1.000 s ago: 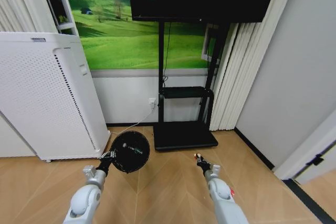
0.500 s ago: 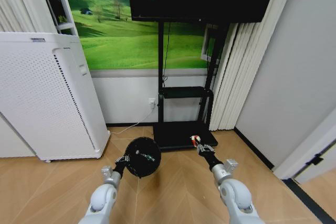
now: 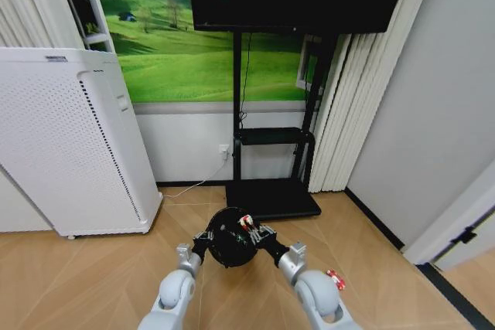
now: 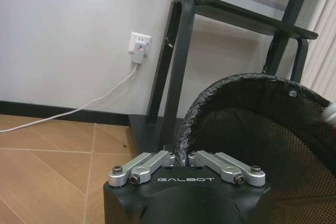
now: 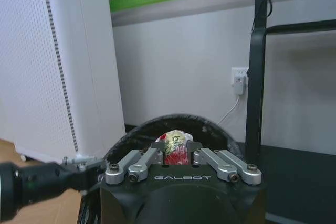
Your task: Pick up the trash bin and place the garbage on the floor into it.
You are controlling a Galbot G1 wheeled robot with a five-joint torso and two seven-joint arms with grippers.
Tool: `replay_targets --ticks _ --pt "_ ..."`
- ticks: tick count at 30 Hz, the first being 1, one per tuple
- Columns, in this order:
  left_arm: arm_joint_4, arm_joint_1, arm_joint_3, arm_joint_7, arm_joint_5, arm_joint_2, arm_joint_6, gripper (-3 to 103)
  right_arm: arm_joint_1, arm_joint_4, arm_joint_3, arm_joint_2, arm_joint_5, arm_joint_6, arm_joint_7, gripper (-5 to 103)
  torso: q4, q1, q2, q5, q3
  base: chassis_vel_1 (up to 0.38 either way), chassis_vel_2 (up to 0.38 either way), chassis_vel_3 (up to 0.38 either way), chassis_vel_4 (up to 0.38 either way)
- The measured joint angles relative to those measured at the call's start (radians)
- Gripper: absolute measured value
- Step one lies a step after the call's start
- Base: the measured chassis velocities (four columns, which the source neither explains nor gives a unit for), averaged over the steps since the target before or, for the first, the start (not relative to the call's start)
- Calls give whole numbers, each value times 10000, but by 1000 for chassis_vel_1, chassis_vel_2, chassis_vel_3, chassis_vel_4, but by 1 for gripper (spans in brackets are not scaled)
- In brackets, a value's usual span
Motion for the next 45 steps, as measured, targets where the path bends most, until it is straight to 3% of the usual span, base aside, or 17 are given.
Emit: replay_targets --ticks 2,3,4,6,8,12,17,21,32,35,42,44,45 --pt "-45 14 27 0 22 -15 -1 3 66 -276 -82 39 -387 328 63 22 0 0 0 0 0 0 0 0 0" --pt "-63 27 34 5 45 -42 -8 3 146 -546 -115 82 -786 656 126 33 0 0 0 2 0 0 0 0 0" --pt "-63 27 34 5 45 -42 -8 3 146 -546 -115 82 -786 656 126 33 0 0 0 2 0 0 0 0 0" --pt "-49 54 0 68 156 -56 -40 3 167 -583 -119 73 -945 725 198 44 0 0 0 0 0 0 0 0 0" --pt "-23 58 -25 103 200 -55 -66 3 167 -544 -122 61 -950 718 244 44 -1 0 0 1 0 0 0 0 0" --pt "67 -2 -53 156 237 -61 -75 3 126 -206 -122 27 -918 621 321 65 0 0 0 0 0 0 0 0 0" --pt "-3 -92 -136 155 114 -55 -70 3 -48 459 -99 -35 -647 293 304 77 -1 0 0 -1 0 0 0 0 0" --pt "-19 -211 -210 155 7 1 -58 3 -98 844 -147 -106 -423 41 317 97 -1 -1 0 0 0 0 0 0 0" --pt "-133 -205 -256 154 -88 30 -32 3 189 621 -84 -25 -99 -161 908 100 0 0 0 0 0 0 0 0 0" --pt "-330 -64 -466 176 -22 50 -40 3 214 635 354 37 430 -224 1825 100 0 0 0 0 0 0 0 0 0" --pt "-887 471 -1044 438 388 369 -239 3 46 697 1022 107 618 -517 3186 100 -2 0 1 -2 -1 0 0 0 0" --pt "-1431 1020 -1473 590 410 734 -263 3 17 -139 1072 240 568 44 4230 100 -1 0 1 -2 0 0 0 0 0" --pt "-1431 1020 -1473 590 410 734 -263 3 17 -139 1072 240 568 44 4230 100 -1 0 1 -2 0 0 0 0 0"
